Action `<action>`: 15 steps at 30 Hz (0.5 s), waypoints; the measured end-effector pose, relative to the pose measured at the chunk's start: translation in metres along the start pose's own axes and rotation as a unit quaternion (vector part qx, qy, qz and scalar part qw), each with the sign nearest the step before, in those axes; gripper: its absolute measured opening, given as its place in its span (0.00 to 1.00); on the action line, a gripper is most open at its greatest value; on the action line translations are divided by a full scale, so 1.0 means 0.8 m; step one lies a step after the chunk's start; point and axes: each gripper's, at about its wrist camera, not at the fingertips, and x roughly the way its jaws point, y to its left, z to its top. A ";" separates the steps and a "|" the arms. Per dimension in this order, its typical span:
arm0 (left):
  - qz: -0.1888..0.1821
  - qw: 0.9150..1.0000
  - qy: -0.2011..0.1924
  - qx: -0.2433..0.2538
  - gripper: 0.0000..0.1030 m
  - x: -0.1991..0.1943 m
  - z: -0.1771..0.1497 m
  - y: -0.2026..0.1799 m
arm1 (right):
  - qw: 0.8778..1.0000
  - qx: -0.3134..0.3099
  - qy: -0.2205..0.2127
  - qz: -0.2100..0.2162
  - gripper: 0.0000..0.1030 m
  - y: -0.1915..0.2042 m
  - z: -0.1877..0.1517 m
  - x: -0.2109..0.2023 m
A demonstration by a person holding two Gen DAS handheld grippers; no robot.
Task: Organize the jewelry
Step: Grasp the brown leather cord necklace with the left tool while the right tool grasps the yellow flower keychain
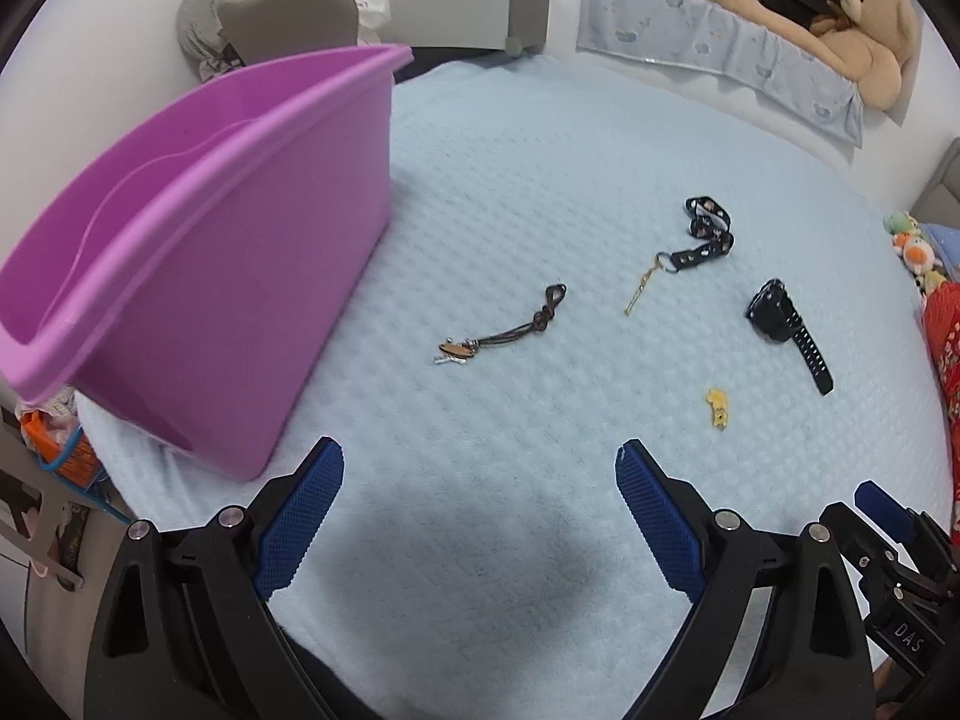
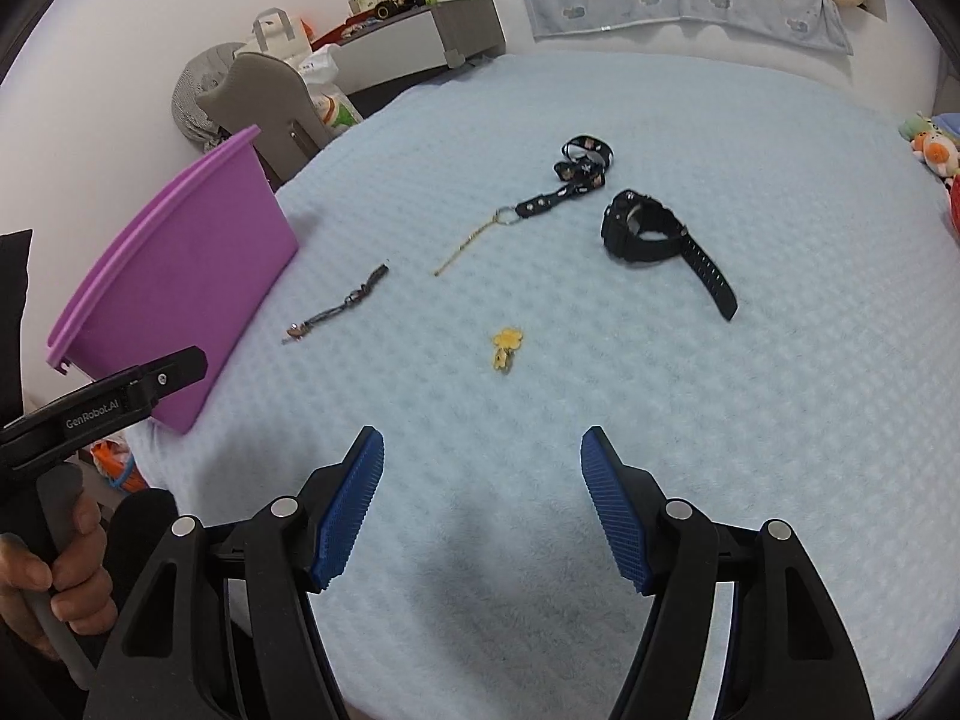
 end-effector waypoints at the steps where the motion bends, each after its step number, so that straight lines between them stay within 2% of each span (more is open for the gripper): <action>1: -0.001 1.000 0.000 0.002 0.88 0.005 -0.001 0.000 | 1.000 -0.001 0.000 -0.001 0.64 0.001 0.000 0.004; 15: 0.005 1.000 0.006 0.005 0.88 0.088 0.023 0.006 | 1.000 -0.016 0.021 -0.015 0.64 0.011 0.016 0.080</action>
